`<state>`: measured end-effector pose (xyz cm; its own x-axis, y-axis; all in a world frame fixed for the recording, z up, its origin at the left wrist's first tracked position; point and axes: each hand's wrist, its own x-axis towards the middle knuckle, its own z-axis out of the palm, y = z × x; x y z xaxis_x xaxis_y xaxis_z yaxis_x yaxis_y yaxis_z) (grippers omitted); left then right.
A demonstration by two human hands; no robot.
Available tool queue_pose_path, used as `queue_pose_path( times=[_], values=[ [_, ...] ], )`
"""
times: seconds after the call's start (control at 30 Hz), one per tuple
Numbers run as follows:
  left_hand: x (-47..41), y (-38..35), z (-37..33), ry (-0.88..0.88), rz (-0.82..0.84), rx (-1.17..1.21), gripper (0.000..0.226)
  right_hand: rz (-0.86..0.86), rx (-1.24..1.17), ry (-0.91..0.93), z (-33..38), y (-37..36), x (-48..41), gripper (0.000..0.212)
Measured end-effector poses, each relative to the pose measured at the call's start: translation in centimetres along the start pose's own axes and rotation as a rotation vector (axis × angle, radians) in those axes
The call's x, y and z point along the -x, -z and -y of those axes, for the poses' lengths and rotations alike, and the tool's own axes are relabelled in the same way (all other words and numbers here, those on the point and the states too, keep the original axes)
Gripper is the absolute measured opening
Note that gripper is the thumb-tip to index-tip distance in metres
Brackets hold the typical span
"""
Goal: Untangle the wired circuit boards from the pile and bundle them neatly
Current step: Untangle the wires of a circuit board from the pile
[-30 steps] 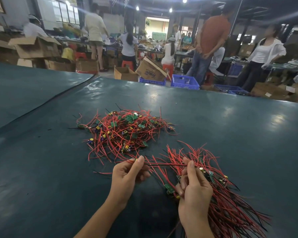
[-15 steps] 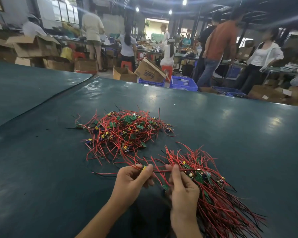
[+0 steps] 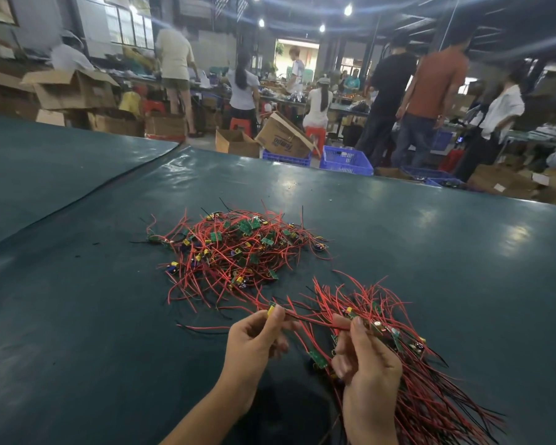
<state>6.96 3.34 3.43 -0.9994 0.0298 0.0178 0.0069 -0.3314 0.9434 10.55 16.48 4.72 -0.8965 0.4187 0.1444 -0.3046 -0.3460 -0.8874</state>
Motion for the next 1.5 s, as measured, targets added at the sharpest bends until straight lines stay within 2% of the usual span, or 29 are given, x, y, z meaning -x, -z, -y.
queue_pose_path(
  times=[0.1,0.17,0.3,0.43,0.5,0.6,0.67,0.73,0.77,0.87,1.0,1.1,1.2,1.27,1.33,1.5],
  values=[
    [-0.6,0.7,-0.6,0.088,-0.04,0.136,0.039,0.068,-0.077,-0.053,-0.4,-0.1,0.2,0.073],
    [-0.8,1.2,-1.1,0.194,0.062,0.189,0.042,0.081,-0.104,-0.102,-0.7,-0.3,0.3,0.084],
    [-0.7,1.1,-1.5,0.425,0.316,0.173,0.036,0.093,0.111,-0.159,-1.8,-1.1,0.7,0.06],
    [0.1,1.3,-1.4,0.48,0.547,0.02,0.029,0.198,0.175,-0.196,-2.3,-1.9,1.2,0.031],
    [0.2,1.4,-1.5,0.491,0.554,0.044,0.03,0.199,0.157,-0.241,-2.2,-2.1,1.4,0.026],
    [-0.4,1.5,-1.5,0.544,0.472,0.109,0.05,0.073,0.126,-0.262,-2.3,-1.9,1.1,0.022],
    [-0.7,1.6,-1.3,0.557,0.411,0.204,0.042,-0.04,0.11,-0.251,-2.2,-1.6,0.8,0.019],
    [-0.6,1.6,-0.9,0.48,0.413,0.187,0.012,-0.1,0.09,-0.217,-2.1,-1.5,0.7,0.017],
    [-0.5,1.6,-0.6,0.42,0.43,0.133,0.005,-0.108,0.086,-0.198,-2.0,-1.6,0.7,0.014],
    [-0.2,1.1,0.3,0.244,0.447,0.03,0.024,-0.077,0.097,-0.095,-1.9,-1.7,1.1,0.011],
    [-0.2,0.6,0.5,0.15,0.282,0.001,0.041,0.084,0.265,0.14,-2.1,-2.0,1.5,0.012],
    [-0.5,0.9,0.6,0.078,0.207,-0.048,0.05,0.151,0.37,0.204,-2.4,-2.0,1.6,0.015],
    [-0.6,1.0,0.2,-0.058,0.166,-0.13,0.041,0.106,0.309,0.108,-2.2,-2.1,1.3,0.013],
    [-0.7,0.9,-0.1,-0.129,0.128,-0.127,0.037,-0.018,0.158,-0.025,-1.7,-2.2,0.8,0.012],
    [-1.0,0.9,-0.2,-0.161,0.084,-0.097,0.04,-0.124,0.034,-0.097,-1.2,-1.9,0.0,0.013],
    [-1.0,0.9,-0.2,-0.187,0.08,-0.109,0.04,-0.171,-0.092,-0.149,-0.1,-1.0,-0.6,0.016]
  ],
)
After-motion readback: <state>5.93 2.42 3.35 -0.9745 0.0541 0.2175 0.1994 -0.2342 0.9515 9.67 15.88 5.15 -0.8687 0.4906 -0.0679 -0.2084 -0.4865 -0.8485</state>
